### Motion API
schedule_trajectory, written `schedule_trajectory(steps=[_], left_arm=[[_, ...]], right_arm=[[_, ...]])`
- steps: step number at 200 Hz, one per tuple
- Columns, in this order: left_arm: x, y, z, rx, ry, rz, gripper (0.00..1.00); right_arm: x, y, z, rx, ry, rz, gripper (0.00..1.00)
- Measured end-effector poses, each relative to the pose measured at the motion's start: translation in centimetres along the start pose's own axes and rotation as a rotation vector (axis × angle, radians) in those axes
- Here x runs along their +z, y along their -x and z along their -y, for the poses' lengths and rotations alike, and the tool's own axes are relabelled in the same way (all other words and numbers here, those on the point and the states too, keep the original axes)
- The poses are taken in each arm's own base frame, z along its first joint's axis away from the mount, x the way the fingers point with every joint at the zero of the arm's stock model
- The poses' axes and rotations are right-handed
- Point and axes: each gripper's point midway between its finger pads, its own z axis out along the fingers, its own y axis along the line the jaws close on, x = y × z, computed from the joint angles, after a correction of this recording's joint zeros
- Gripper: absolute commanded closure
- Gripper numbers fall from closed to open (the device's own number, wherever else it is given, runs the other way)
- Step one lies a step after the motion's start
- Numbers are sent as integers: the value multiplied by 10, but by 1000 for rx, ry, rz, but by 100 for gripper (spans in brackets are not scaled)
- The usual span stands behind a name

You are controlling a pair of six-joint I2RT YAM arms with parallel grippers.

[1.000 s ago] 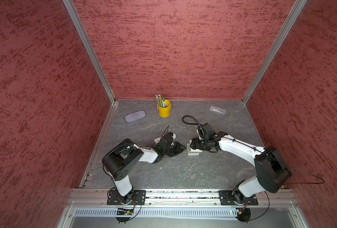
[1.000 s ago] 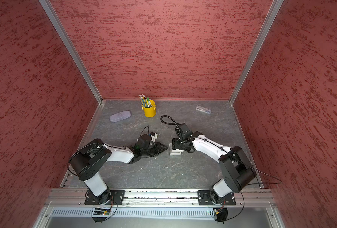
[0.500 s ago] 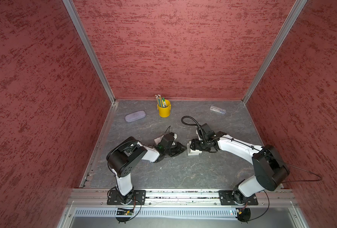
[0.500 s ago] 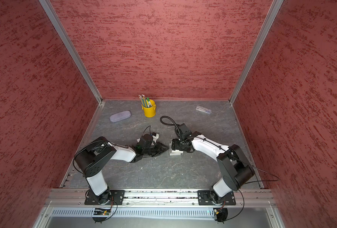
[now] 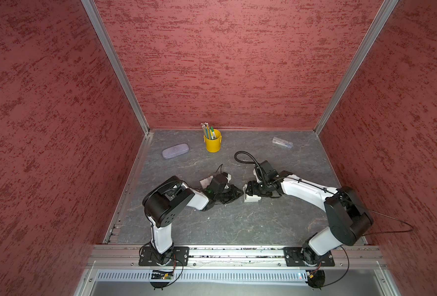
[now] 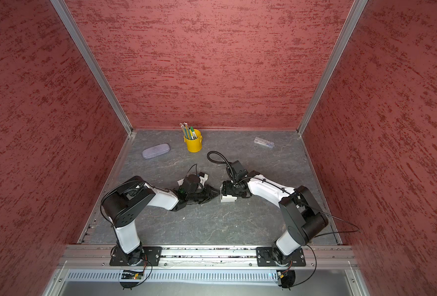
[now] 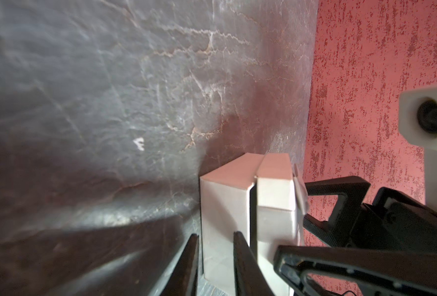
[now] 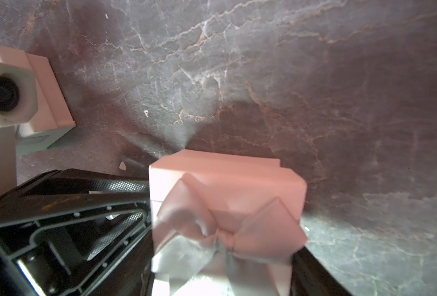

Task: Take the necklace out of the lift-off lid jewelry box
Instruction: Close the lid on the jewelry box.

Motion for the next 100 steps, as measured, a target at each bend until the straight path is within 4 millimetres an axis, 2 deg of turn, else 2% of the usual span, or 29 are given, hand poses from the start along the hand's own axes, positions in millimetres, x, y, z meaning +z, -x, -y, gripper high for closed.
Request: schedule_trajectory(steps=[100], left_arm=[[6, -1, -3, -17, 10, 1, 76]], right_arm=[[1, -1, -2, -17, 21, -11, 27]])
